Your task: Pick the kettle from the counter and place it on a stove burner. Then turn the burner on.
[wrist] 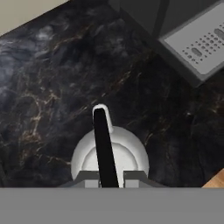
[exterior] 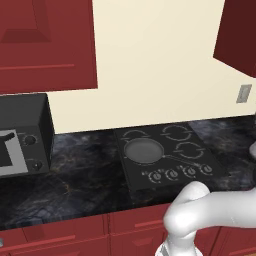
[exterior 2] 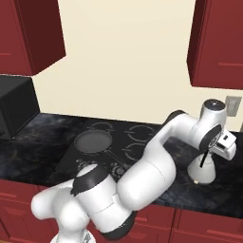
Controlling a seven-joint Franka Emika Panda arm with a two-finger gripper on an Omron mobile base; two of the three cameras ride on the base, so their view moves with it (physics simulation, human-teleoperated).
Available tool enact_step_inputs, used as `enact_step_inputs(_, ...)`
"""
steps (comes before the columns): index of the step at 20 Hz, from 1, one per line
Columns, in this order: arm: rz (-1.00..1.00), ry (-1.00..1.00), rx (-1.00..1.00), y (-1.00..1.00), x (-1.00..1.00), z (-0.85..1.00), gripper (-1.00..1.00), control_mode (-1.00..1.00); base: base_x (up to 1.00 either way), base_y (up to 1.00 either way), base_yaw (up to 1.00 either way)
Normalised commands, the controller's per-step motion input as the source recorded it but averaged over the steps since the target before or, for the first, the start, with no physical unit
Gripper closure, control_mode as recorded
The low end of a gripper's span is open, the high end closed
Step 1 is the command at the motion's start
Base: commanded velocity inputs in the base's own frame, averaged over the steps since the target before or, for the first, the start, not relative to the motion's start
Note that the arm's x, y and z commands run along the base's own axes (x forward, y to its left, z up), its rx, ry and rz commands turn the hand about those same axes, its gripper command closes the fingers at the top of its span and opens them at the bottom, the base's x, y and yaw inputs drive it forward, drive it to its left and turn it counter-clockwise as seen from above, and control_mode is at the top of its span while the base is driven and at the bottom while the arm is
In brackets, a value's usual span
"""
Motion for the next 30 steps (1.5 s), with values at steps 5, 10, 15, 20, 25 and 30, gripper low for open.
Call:
enact_step_inputs(5, 0.01, -0.07, 0.0, 0.58, -0.15, 0.47, 1.0, -1.0, 0.0, 0.0, 0.0)
enact_step_inputs(10, 0.04, 0.0, 0.0, 1.0, 0.01, 0.36, 1.0, -1.0, 0.0, 0.0, 0.0)
enact_step_inputs(15, 0.05, 0.0, 0.0, 1.0, 0.07, 0.03, 1.0, -1.0, 0.0, 0.0, 0.0)
enact_step_inputs(20, 0.04, -0.01, 0.0, 1.0, 0.08, 0.0, 1.0, -1.0, 0.0, 0.0, 0.0)
enact_step_inputs(25, 0.04, -0.02, 0.0, 0.91, 0.35, 0.09, 1.0, -1.0, 0.0, 0.0, 0.0)
enact_step_inputs(30, 0.01, 0.01, -0.01, 0.41, 0.57, 0.06, 1.0, -1.0, 0.0, 0.0, 0.0)
